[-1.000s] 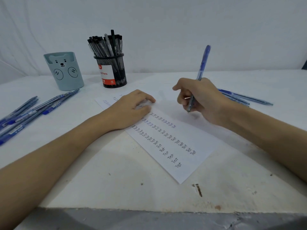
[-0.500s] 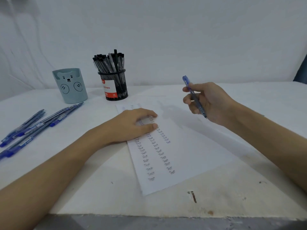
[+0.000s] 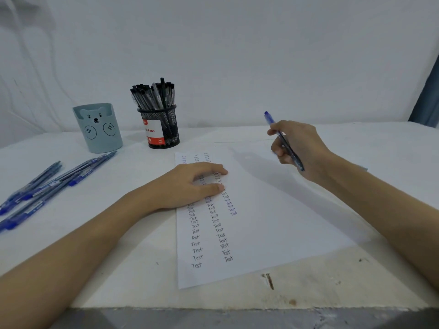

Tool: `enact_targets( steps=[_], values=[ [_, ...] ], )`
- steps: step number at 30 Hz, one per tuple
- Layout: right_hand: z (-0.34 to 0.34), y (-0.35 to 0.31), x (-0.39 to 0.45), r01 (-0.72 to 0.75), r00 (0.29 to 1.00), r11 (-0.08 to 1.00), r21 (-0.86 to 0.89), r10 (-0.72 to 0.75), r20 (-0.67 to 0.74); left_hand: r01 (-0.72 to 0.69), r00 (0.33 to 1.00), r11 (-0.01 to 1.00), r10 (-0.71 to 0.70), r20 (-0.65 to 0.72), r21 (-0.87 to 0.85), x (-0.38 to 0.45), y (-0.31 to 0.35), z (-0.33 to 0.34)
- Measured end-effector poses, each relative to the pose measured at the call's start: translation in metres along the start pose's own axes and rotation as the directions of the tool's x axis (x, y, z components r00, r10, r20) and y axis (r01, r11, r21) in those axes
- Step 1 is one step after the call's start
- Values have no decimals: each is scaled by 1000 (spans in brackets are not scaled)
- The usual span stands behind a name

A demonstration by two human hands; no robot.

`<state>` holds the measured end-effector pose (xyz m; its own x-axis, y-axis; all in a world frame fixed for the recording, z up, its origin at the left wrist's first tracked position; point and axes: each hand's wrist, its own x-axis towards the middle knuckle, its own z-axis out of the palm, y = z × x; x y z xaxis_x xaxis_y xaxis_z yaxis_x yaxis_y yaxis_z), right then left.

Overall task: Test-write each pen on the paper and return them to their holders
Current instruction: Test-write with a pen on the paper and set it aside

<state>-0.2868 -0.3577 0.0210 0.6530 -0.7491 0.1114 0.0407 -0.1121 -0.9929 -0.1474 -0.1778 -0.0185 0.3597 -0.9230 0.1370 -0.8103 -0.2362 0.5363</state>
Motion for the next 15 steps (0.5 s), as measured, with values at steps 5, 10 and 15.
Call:
enact_targets(
  steps=[5, 10, 15],
  values=[
    [-9, 9, 13, 43, 999, 945, -324, -31, 43, 2, 1000, 1000, -2, -5, 1, 0, -1, 1],
    [-30, 10, 25, 127, 991, 780, -612, -130, 40, 21, 1000, 999, -21, -9, 26, 1, 1, 2],
    [-48, 11, 32, 129, 983, 658, -742, -183, 8, 23, 1000, 999, -23, -12, 38, 1, 0, 0]
  ],
)
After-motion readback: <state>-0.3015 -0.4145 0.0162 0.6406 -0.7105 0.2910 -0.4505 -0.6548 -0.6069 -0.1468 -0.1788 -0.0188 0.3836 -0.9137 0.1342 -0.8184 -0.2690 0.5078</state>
